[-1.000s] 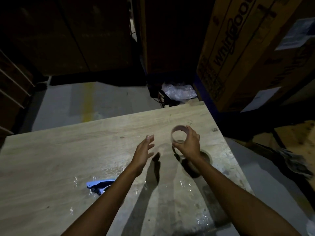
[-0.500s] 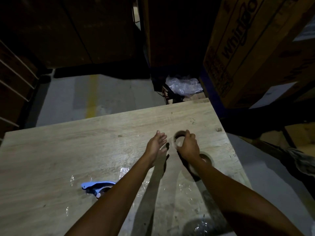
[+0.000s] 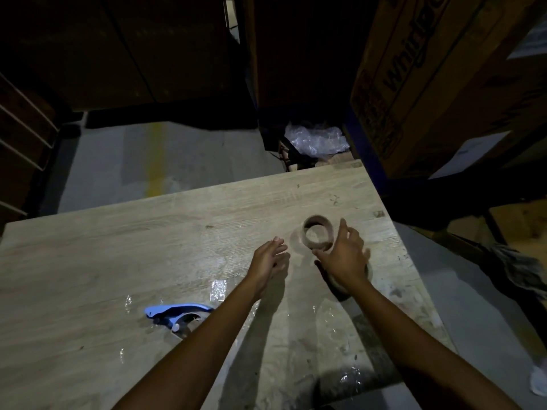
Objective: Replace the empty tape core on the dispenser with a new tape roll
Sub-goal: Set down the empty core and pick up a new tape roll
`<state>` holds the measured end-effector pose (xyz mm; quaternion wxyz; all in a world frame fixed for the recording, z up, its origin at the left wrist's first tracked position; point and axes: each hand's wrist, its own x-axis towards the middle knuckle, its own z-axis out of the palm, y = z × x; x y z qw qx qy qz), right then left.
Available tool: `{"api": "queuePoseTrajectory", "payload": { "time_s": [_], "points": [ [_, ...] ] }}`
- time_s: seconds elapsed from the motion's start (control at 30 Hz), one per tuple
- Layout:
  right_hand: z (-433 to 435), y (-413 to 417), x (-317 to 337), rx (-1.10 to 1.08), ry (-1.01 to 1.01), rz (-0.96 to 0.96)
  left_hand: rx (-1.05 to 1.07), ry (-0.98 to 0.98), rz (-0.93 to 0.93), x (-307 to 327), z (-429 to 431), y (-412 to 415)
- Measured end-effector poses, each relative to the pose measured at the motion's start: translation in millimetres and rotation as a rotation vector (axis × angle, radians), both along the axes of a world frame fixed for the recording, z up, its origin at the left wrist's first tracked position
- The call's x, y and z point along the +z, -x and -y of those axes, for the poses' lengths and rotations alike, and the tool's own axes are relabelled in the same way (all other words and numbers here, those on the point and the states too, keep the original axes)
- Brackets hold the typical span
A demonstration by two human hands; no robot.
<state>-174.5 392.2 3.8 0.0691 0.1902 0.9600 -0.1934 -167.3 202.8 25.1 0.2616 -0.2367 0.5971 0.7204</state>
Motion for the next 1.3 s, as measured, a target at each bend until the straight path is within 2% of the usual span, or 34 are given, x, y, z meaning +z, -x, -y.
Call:
{"api": "queuePoseTrajectory", "payload": {
  "time_s": [0.1,0.2,0.43,0.57,0.87,1.1,1.2,1.3],
  "points": [
    [-10,-20,1,-0.052,-0.075,0.109,-0.007,0.011,0.009,-4,2,-13],
    [-12,-35,-3,-0.059,-0.061,0.209,-0.001,0.016,0.015,-3,2,-26],
    [-12,-54,-4,-0.043,-0.035,0.172,-0.011,0.027,-0.019,6,8,-46],
    [9,-63,8,-0.077,0.162,0.104,-0.008,0.027,-0.062,17,16,-54],
    [95,-92,71,0.128,0.717,-0.109,0.099,-0.067,-0.124,57,60,-89],
    [152,-123,129,0.177,1.149,-0.072,0.062,-0.099,-0.291,105,123,-126],
    [173,-130,146,0.208,1.245,-0.084,0.066,-0.072,-0.37,126,145,-139],
    [187,-136,156,0.267,1.259,-0.115,0.055,0.0,-0.446,144,163,-146]
  ]
}}
